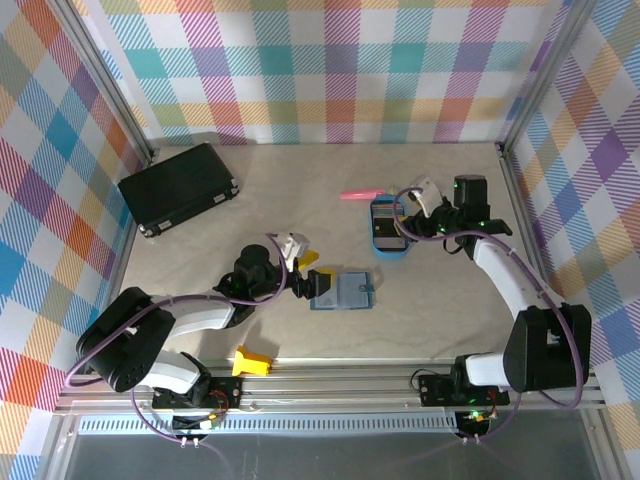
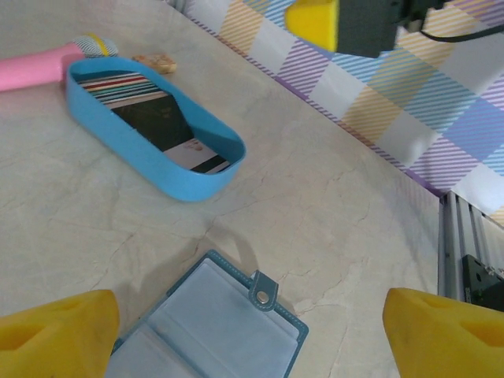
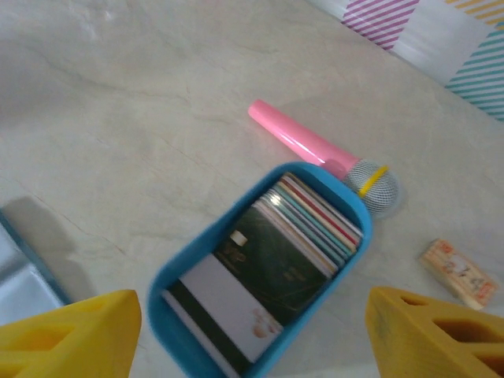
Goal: Put the credit cards into the card holder
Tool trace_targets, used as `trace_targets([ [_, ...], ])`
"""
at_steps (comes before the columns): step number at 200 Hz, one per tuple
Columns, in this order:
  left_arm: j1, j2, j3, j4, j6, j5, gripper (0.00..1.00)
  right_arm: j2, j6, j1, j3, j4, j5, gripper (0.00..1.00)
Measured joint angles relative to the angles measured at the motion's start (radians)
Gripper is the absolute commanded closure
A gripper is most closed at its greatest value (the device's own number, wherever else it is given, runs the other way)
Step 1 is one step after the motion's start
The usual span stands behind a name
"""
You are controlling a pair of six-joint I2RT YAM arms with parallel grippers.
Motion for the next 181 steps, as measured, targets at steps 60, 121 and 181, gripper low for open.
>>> trace_targets([
  [60,0.038,0.084,-0.030,0.209,0.038,0.056,0.09,0.121,-0.297,-0.008,0.094,-0.056,-0.034,0.26],
  [121,0.055,0.092,0.054,0.053,0.099,0.111,0.18,0.308,-0.637,0.041,0.214,-0.138,0.061,0.25],
  [181,0.055,0.037,0.075,-0.103,0.187,0.099,0.17,0.463,-0.766,0.108,0.294,-0.143,0.159,0.22],
])
